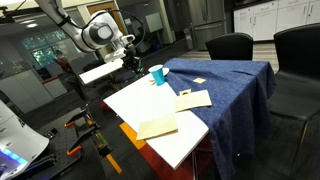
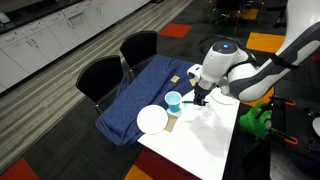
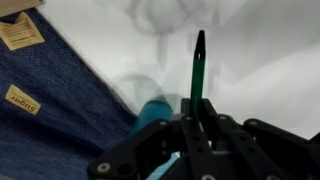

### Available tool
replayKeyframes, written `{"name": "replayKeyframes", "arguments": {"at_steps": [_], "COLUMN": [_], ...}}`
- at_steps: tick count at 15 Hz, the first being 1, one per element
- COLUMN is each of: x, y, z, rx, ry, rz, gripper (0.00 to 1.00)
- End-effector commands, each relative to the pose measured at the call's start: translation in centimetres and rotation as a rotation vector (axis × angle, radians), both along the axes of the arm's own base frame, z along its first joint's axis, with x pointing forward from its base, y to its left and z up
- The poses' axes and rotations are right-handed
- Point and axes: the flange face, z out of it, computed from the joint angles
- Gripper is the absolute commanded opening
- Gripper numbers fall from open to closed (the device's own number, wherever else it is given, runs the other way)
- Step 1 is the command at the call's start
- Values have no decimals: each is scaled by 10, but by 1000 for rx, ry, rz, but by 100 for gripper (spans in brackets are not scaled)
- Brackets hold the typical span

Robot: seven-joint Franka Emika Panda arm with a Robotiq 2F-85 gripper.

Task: Get the pen from the table and place it inside the blue cup

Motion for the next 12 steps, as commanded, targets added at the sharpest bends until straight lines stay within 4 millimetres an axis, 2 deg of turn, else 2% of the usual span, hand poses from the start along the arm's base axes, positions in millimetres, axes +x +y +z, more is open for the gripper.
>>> {"name": "replayKeyframes", "arguments": {"at_steps": [1, 6, 12], "x": [-3, 12, 36], "y": [-12, -23, -50], "z": [51, 102, 139], "rx": [-28, -62, -86], "ry": [7, 46, 98], "rz": [-71, -155, -295], "gripper": [3, 3, 3]}}
